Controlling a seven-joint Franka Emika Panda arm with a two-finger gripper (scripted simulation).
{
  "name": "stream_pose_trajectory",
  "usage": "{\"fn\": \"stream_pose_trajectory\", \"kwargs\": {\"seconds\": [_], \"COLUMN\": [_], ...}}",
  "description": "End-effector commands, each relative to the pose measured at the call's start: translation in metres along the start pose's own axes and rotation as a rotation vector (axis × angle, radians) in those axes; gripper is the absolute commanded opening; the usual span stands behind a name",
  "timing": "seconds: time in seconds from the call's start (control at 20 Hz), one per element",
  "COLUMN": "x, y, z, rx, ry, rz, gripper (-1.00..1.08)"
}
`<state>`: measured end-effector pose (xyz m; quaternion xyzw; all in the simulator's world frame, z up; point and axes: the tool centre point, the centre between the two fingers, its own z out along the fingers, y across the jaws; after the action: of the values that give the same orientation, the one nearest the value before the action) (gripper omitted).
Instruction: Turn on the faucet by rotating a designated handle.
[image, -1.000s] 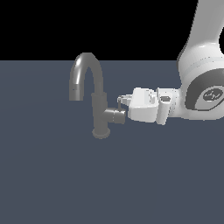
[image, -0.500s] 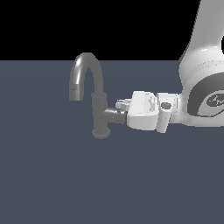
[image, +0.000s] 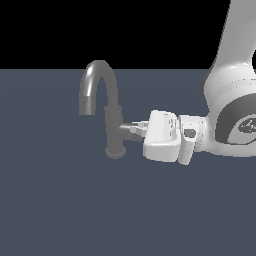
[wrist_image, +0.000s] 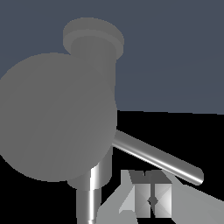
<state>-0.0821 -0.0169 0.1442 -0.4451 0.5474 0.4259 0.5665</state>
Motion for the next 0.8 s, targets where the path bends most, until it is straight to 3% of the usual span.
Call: {"fn": "stream_pose_trajectory", "kwargs": {"seconds": [0.0,0.35,0.4,0.45,0.75], "x": [0.019,0.056,0.056,0.036,0.059], "y": [0.009,0.024,0.024,0.012,0.006], "z": [-0.001,-0.002,-0.002,0.0,-0.001], "rx": [0.001,0.0,0.0,-0.004,-0.002], "ry": [0.004,0.004,0.004,-0.006,-0.003], "rz": [0.02,0.036,0.036,0.0,0.012], "gripper": [-1.0,-1.0,-1.0,-1.0,-1.0]}}
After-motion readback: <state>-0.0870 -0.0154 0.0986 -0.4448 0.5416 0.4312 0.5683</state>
